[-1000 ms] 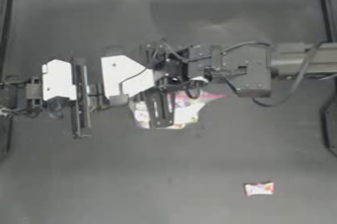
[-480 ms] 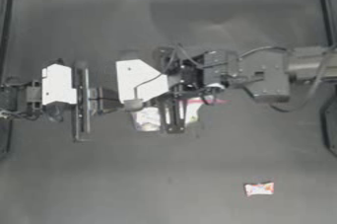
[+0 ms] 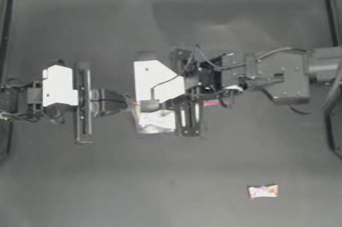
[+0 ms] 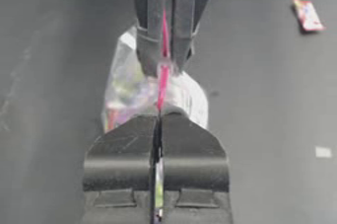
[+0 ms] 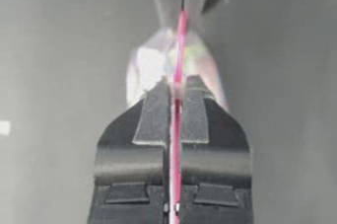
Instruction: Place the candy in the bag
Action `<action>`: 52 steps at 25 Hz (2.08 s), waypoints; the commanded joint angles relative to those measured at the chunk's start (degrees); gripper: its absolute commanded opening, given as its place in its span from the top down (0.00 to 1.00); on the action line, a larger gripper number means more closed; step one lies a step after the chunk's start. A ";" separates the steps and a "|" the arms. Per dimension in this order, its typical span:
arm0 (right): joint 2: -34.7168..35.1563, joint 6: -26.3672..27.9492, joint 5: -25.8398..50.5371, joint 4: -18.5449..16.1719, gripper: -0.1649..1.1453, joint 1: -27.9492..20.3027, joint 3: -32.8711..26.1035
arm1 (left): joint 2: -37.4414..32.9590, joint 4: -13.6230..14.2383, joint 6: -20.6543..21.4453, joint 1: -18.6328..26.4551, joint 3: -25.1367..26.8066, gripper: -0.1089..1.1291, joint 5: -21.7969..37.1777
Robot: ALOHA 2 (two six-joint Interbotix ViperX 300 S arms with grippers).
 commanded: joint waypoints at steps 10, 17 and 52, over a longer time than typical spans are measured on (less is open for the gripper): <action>-6.68 2.81 0.35 -0.26 0.83 -2.20 7.91 | -2.20 -0.18 0.00 0.18 0.18 0.89 -0.09; -9.32 4.83 -0.09 -1.32 0.83 -2.99 11.87 | -2.11 -0.09 0.00 0.18 0.26 0.89 0.00; -18.90 11.51 -1.41 -3.08 0.83 -4.57 25.58 | -1.85 -0.26 -0.09 0.18 0.18 0.88 0.00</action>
